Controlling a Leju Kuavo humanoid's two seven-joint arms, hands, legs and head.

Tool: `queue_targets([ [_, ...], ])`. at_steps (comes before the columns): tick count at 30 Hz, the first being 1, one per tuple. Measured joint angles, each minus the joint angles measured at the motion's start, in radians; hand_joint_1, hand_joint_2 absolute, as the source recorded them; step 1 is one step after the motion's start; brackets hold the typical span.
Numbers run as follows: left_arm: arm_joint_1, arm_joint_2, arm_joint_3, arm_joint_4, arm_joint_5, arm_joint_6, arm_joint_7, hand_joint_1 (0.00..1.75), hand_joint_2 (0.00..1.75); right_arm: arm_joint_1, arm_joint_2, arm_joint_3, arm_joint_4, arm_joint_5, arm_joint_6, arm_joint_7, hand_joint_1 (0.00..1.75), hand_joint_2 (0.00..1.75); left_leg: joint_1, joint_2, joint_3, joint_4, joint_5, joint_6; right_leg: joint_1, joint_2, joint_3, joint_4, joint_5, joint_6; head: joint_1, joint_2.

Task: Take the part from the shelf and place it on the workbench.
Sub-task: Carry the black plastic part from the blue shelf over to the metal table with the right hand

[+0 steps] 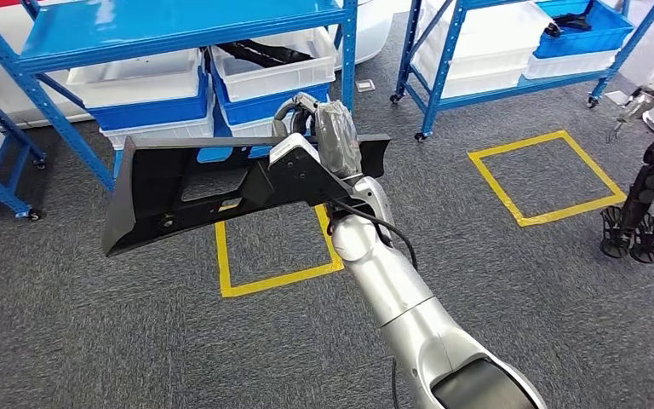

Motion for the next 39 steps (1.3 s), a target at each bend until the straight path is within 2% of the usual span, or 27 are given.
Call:
queue_targets([
  [1, 0.0, 0.0, 0.001, 0.0, 0.001, 0.0, -0.001, 0.0, 1.75, -0.001, 0.0, 0.0, 0.001, 0.008, -0.008, 0.001, 1.75, 1.75, 0.0, -0.009, 0.033, -0.062, 0.034, 0.004, 0.001, 0.013, 0.001, 0.0, 0.001, 0.001, 0.0, 0.0],
  [2, 0.0, 0.0, 0.002, 0.0, 0.002, 0.0, -0.001, 0.0, 1.75, -0.002, 0.0, 0.0, 0.002, 0.024, -0.024, 0.004, 1.75, 1.75, 0.001, -0.029, 0.073, -0.137, 0.064, 0.01, 0.001, 0.026, 0.002, 0.0, 0.002, 0.003, 0.0, 0.0],
  [4, 0.0, 0.0, 0.003, 0.0, 0.002, -0.001, -0.002, 0.0, 1.75, -0.006, 0.0, 0.003, 0.003, 0.086, -0.083, 0.022, 1.75, 1.75, 0.001, -0.063, 0.127, -0.243, 0.095, 0.02, 0.003, 0.047, -0.003, 0.001, 0.006, 0.01, 0.001, 0.0],
  [5, -0.001, 0.0, 0.004, 0.0, 0.002, -0.001, -0.002, 0.0, 1.75, -0.008, 0.0, 0.006, 0.004, 0.126, -0.118, 0.035, 1.75, 1.75, 0.0, -0.069, 0.135, -0.259, 0.094, 0.023, 0.002, 0.056, -0.007, 0.001, 0.008, 0.016, 0.001, 0.0],
  [7, -0.002, -0.002, 0.004, 0.0, 0.002, -0.001, -0.001, 0.0, 1.75, -0.011, -0.002, 0.009, 0.006, 0.195, -0.169, 0.063, 1.75, 1.75, -0.003, -0.048, 0.137, -0.267, 0.098, 0.031, 0.001, 0.07, -0.016, -0.002, 0.014, 0.029, 0.0, 0.0],
  [9, -0.004, -0.005, 0.004, 0.0, 0.001, 0.001, 0.002, 0.0, 1.75, -0.015, -0.007, 0.01, 0.007, 0.258, -0.201, 0.097, 1.75, 1.75, 0.0, -0.023, 0.142, -0.282, 0.108, 0.044, 0.006, 0.039, -0.037, 0.023, 0.002, 0.033, 0.002, 0.0],
  [11, -0.004, -0.006, 0.004, 0.0, -0.003, 0.005, 0.007, 0.0, 1.75, -0.02, -0.015, 0.013, 0.007, 0.398, -0.257, 0.172, 1.75, 1.75, -0.001, 0.003, 0.143, -0.291, 0.114, 0.053, 0.007, -0.016, -0.09, 0.125, -0.044, 0.028, 0.007, 0.0],
  [13, -0.002, -0.007, 0.004, 0.0, -0.009, 0.01, 0.013, 0.0, 1.75, -0.018, -0.024, 0.013, 0.004, 0.581, -0.309, 0.268, 1.75, 1.75, -0.003, 0.03, 0.14, -0.291, 0.114, 0.054, 0.004, -0.037, -0.153, 0.253, -0.091, 0.028, 0.009, 0.0],
  [14, -0.002, -0.007, 0.004, 0.0, -0.013, 0.01, 0.016, 0.0, 1.75, -0.014, -0.029, 0.01, 0.002, 0.663, -0.322, 0.309, 1.75, 1.75, -0.004, 0.044, 0.139, -0.29, 0.114, 0.054, 0.002, -0.041, -0.166, 0.283, -0.098, 0.032, 0.01, 0.0],
  [15, -0.001, -0.008, 0.004, 0.0, -0.015, 0.011, 0.018, 0.0, 1.75, -0.011, -0.035, 0.004, -0.001, 0.725, -0.327, 0.339, 1.75, 1.75, -0.004, 0.057, 0.139, -0.29, 0.114, 0.054, 0.001, -0.045, -0.156, 0.268, -0.089, 0.04, 0.01, 0.0],
  [16, -0.002, -0.008, 0.004, 0.0, -0.019, 0.011, 0.02, 0.0, 1.75, -0.008, -0.038, -0.003, -0.005, 0.773, -0.329, 0.36, 1.75, 1.75, -0.003, 0.071, 0.139, -0.289, 0.114, 0.053, 0.0, -0.055, -0.125, 0.216, -0.069, 0.049, 0.01, 0.0],
  [18, -0.002, -0.011, 0.004, 0.0, -0.025, 0.01, 0.023, 0.0, 1.75, -0.007, -0.042, -0.019, -0.016, 0.838, -0.329, 0.385, 1.75, 1.75, -0.007, 0.094, 0.139, -0.286, 0.112, 0.046, 0.002, -0.098, -0.039, 0.068, -0.026, 0.057, 0.01, 0.0],
  [20, -0.003, -0.012, 0.004, 0.0, -0.03, 0.009, 0.024, 0.0, 1.75, -0.008, -0.041, -0.032, -0.025, 0.866, -0.33, 0.395, 1.75, 1.75, -0.011, 0.114, 0.14, -0.282, 0.109, 0.033, 0.006, -0.118, -0.001, -0.005, -0.006, 0.046, 0.009, 0.0],
  [22, -0.005, -0.013, 0.004, 0.0, -0.031, 0.008, 0.025, 0.0, 1.75, -0.008, -0.042, -0.045, -0.029, 0.874, -0.331, 0.4, 1.75, 1.75, -0.01, 0.135, 0.144, -0.283, 0.109, 0.021, 0.008, -0.096, -0.005, -0.009, 0.0, 0.031, 0.008, 0.0],
  [23, -0.006, -0.013, 0.003, 0.0, -0.031, 0.006, 0.024, 0.0, 1.75, -0.007, -0.042, -0.051, -0.03, 0.874, -0.331, 0.401, 1.75, 1.75, -0.007, 0.134, 0.144, -0.281, 0.105, 0.015, 0.005, -0.084, -0.005, -0.011, 0.003, 0.025, 0.009, 0.0],
  [25, -0.007, -0.014, 0.003, 0.0, -0.032, 0.004, 0.023, 0.0, 1.75, -0.007, -0.04, -0.059, -0.033, 0.875, -0.331, 0.403, 1.75, 1.75, 0.0, 0.088, 0.128, -0.234, 0.065, 0.004, -0.003, -0.06, -0.005, -0.014, 0.01, 0.012, 0.006, 0.0],
  [27, -0.006, -0.014, 0.003, 0.0, -0.033, 0.001, 0.022, 0.0, 1.75, -0.005, -0.035, -0.062, -0.035, 0.877, -0.331, 0.403, 1.75, 1.75, 0.004, 0.025, 0.077, -0.111, -0.008, -0.002, -0.003, -0.038, -0.009, -0.014, 0.015, 0.005, 0.003, 0.0],
  [28, -0.005, -0.014, 0.003, 0.0, -0.033, 0.0, 0.022, 0.0, 1.75, -0.002, -0.033, -0.063, -0.035, 0.879, -0.331, 0.403, 1.75, 1.75, 0.004, 0.011, 0.048, -0.046, -0.035, -0.003, 0.0, -0.025, -0.011, -0.013, 0.017, 0.003, 0.003, 0.0],
  [29, -0.004, -0.014, 0.003, 0.0, -0.034, 0.0, 0.022, 0.0, 1.75, 0.002, -0.033, -0.063, -0.035, 0.881, -0.331, 0.403, 1.75, 1.75, 0.004, 0.004, 0.03, -0.007, -0.045, -0.002, 0.003, -0.012, -0.013, -0.013, 0.018, 0.0, 0.003, 0.0],
  [30, -0.004, -0.014, 0.003, 0.0, -0.034, 0.0, 0.022, 0.0, 1.75, 0.006, -0.033, -0.065, -0.035, 0.883, -0.331, 0.403, 1.75, 1.75, 0.003, 0.001, 0.028, -0.003, -0.035, 0.001, 0.006, 0.002, -0.014, -0.013, 0.02, -0.001, 0.003, 0.0],
  [31, -0.004, -0.014, 0.003, 0.0, -0.036, 0.0, 0.022, 0.0, 1.75, 0.009, -0.033, -0.066, -0.035, 0.885, -0.331, 0.403, 1.75, 1.75, 0.003, -0.004, 0.045, -0.037, -0.009, 0.006, 0.009, 0.016, -0.014, -0.012, 0.022, -0.001, 0.003, 0.0],
  [32, -0.004, -0.014, 0.003, 0.0, -0.037, 0.0, 0.022, 0.0, 1.75, 0.011, -0.032, -0.067, -0.036, 0.887, -0.331, 0.403, 1.75, 1.75, 0.002, -0.018, 0.078, -0.103, 0.027, 0.014, 0.011, 0.03, -0.014, -0.012, 0.023, 0.0, 0.003, 0.0],
  [33, -0.004, -0.013, 0.003, 0.0, -0.038, 0.0, 0.022, 0.0, 1.75, 0.012, -0.031, -0.067, -0.037, 0.889, -0.331, 0.403, 1.75, 1.75, 0.002, -0.045, 0.113, -0.17, 0.054, 0.024, 0.011, 0.042, -0.015, -0.012, 0.025, 0.002, 0.004, 0.0],
  [35, -0.004, -0.011, 0.002, 0.0, -0.041, 0.0, 0.022, 0.0, 1.75, 0.013, -0.027, -0.068, -0.04, 0.891, -0.331, 0.403, 1.75, 1.75, -0.001, -0.089, 0.156, -0.26, 0.079, 0.041, 0.007, 0.064, -0.021, -0.012, 0.03, 0.011, 0.004, 0.0],
  [36, -0.004, -0.01, 0.002, 0.0, -0.041, 0.0, 0.022, 0.0, 1.75, 0.015, -0.026, -0.069, -0.041, 0.892, -0.331, 0.403, 1.75, 1.75, -0.004, -0.095, 0.161, -0.272, 0.076, 0.046, 0.003, 0.075, -0.025, -0.013, 0.034, 0.016, 0.003, 0.0],
  [38, -0.005, -0.011, 0.002, 0.0, -0.042, 0.0, 0.022, 0.0, 1.75, 0.018, -0.026, -0.07, -0.044, 0.892, -0.331, 0.403, 1.75, 1.75, -0.005, -0.07, 0.168, -0.288, 0.084, 0.05, 0.004, 0.094, -0.034, -0.015, 0.041, 0.029, 0.0, 0.0],
  [39, -0.005, -0.012, 0.002, 0.0, -0.041, 0.0, 0.022, 0.0, 1.75, 0.018, -0.026, -0.071, -0.047, 0.892, -0.332, 0.403, 1.75, 1.75, -0.003, -0.055, 0.174, -0.3, 0.09, 0.052, 0.008, 0.08, -0.042, -0.006, 0.037, 0.032, 0.001, 0.0],
])
